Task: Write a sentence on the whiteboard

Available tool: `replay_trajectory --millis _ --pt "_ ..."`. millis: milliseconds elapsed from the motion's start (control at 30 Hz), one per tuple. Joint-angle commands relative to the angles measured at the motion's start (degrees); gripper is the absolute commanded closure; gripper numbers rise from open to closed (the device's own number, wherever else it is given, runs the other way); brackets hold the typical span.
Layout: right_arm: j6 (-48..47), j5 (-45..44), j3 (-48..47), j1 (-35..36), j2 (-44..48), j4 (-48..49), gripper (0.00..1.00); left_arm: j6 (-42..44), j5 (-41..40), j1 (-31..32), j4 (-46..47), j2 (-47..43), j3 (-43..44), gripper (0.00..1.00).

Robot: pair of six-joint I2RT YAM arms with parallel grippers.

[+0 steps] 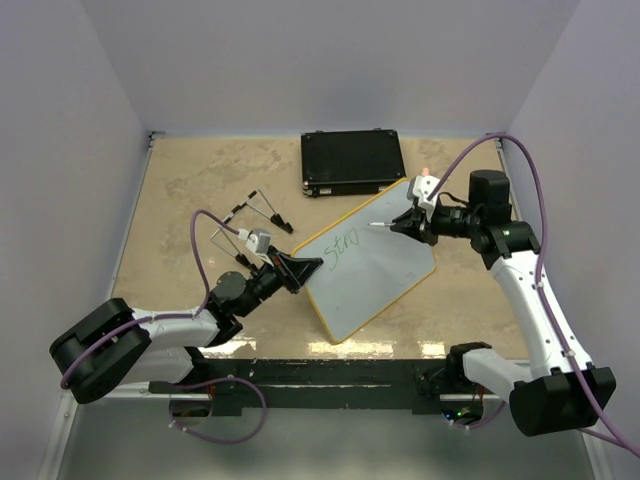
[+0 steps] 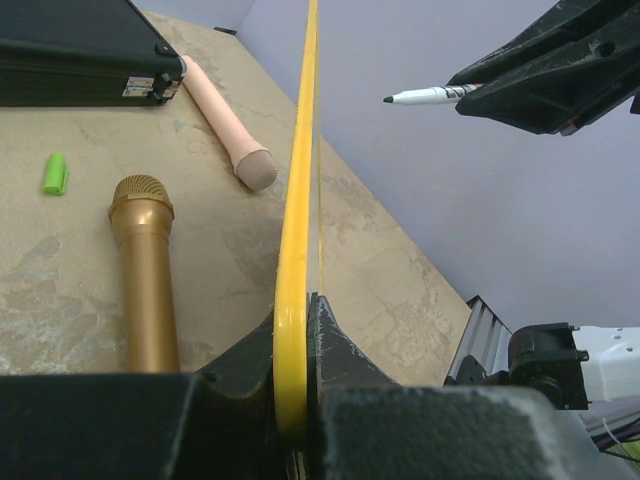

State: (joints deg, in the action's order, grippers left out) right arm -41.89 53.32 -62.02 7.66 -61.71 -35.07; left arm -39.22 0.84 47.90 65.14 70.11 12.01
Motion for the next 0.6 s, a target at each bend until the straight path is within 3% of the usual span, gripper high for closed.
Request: replay_trajectory --millis 0,400,567 --pt "0.6 1.3 0.8 -1.1 1.4 1.7 1.00 5.9 3.0 0.0 -3.3 0.6 -1.4 1.00" --pt "-1.7 1.3 0.7 -1.5 0.3 0.4 1.00 5.6 3.3 0.1 -3.0 0.5 -1.4 1.00" --pt "-7.8 1.2 -1.0 -1.6 -1.7 -4.0 1.00 5.6 3.3 0.0 -3.0 0.5 -1.4 1.00"
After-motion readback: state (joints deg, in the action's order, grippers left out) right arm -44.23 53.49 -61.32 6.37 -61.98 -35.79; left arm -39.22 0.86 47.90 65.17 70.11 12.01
